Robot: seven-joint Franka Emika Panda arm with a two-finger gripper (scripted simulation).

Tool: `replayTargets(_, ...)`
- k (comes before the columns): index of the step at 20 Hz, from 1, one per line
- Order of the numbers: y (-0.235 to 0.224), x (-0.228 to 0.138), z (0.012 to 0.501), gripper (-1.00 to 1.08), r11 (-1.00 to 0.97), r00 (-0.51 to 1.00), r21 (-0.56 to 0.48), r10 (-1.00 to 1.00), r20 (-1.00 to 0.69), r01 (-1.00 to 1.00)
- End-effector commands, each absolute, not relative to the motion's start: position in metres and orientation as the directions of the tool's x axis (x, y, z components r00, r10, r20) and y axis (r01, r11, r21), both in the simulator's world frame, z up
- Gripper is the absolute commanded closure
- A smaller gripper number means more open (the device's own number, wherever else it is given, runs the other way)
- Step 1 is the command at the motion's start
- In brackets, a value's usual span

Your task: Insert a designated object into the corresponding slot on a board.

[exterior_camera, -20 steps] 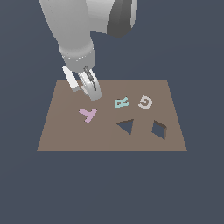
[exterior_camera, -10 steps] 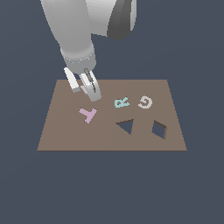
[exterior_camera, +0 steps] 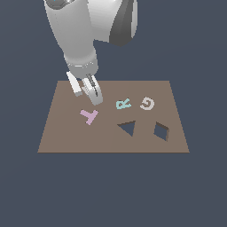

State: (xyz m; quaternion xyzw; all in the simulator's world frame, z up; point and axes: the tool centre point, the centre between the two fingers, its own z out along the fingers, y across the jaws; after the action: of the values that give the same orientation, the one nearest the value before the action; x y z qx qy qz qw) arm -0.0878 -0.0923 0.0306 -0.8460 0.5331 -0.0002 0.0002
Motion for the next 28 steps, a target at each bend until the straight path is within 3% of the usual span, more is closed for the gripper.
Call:
replayTargets(1,-0.093,-0.088,0.03,1.08,-0.431,0.431,0.0,-0.902,0.0,-0.902)
replayTargets(17,-0.093,-0.084,0.033,1.08,-0.451,0.451,0.0,-0.893,0.0,-0.893)
replayTargets(28,-0.092,-0.048,0.034,1.08,-0.623,0.623,0.001,-0.782,0.0,-0.782)
